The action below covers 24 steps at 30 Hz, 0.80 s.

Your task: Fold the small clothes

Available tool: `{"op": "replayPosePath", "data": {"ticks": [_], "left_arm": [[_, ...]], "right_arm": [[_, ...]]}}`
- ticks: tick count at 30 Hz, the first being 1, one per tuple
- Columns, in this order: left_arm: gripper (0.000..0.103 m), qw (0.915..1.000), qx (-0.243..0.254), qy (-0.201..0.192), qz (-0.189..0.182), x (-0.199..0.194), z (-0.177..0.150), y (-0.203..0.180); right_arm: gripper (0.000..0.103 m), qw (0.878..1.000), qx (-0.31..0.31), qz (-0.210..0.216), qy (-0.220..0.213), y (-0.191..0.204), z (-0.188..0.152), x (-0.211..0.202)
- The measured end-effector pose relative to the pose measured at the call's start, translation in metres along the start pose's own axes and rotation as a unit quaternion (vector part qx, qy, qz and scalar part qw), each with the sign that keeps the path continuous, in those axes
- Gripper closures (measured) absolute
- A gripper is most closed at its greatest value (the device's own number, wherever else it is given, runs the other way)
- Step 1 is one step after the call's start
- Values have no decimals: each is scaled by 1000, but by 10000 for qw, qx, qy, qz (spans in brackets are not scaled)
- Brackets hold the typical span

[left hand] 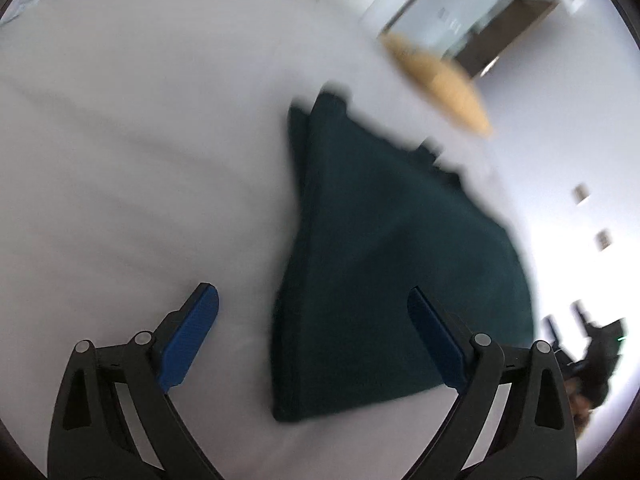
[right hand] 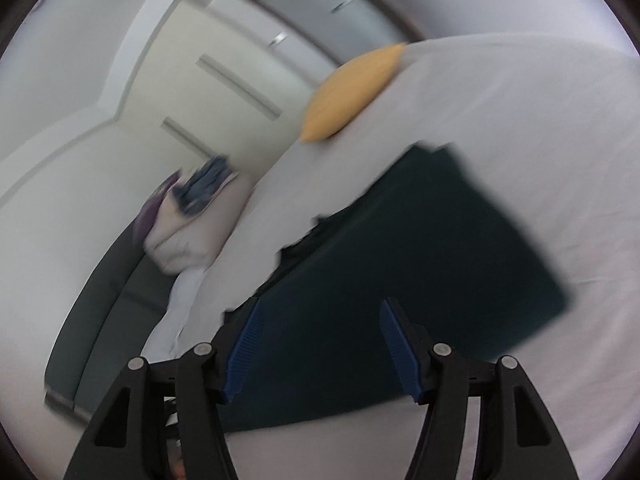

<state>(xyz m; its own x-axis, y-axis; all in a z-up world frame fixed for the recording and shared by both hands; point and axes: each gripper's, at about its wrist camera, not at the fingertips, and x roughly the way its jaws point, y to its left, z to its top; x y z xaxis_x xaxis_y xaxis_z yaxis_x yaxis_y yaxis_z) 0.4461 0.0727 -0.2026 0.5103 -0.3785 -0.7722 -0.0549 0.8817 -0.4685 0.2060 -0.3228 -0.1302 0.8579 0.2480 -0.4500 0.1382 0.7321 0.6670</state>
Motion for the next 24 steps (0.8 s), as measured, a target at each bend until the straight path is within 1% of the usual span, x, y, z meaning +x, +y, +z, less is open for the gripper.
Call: {"op": "replayPosePath", "data": {"ticks": [1, 3, 5, 7, 8, 11, 15, 16, 20, 21, 23, 24], "left_arm": [[7, 9998, 108, 32, 142, 4, 2, -5], [6, 9967, 552, 176, 565, 21, 9, -25], [6, 9937, 756, 233, 792, 28, 10, -36], [6, 9919, 849, 201, 921, 32, 9, -41], [6, 9909, 902, 170, 982, 34, 8, -43], [6, 9890, 1006, 129, 1077, 39, 8, -49], [6, 9890, 1025, 108, 1061, 45, 10, -50], [6, 9890, 1025, 101, 1057, 41, 6, -45], [6, 9889, 1035, 72, 1060, 38, 1, -46], [6, 9889, 1033, 63, 1064, 30, -5, -42], [6, 9889, 1031, 53, 1068, 30, -6, -41], [6, 9890, 1025, 48, 1063, 29, -6, -41]], "right_arm": [[39, 9999, -15, 83, 94, 6, -1, 9], [39, 9995, -112, 103, 279, 12, -6, 18], [39, 9989, -275, 11, 390, 21, -13, 24], [39, 9982, -346, -52, 490, 21, -17, 30], [39, 9981, -337, -60, 508, 18, -20, 26], [39, 9978, -338, -89, 563, 19, -24, 29], [39, 9965, -473, -70, 688, 29, -25, 41], [39, 9959, -527, -44, 734, 34, -25, 46], [39, 9915, -804, 119, 1020, 60, -27, 77], [39, 9897, -888, 171, 1112, 68, -28, 88], [39, 9868, -978, 243, 1266, 76, -30, 103], [39, 9849, -963, 233, 1422, 76, -33, 115]]}}
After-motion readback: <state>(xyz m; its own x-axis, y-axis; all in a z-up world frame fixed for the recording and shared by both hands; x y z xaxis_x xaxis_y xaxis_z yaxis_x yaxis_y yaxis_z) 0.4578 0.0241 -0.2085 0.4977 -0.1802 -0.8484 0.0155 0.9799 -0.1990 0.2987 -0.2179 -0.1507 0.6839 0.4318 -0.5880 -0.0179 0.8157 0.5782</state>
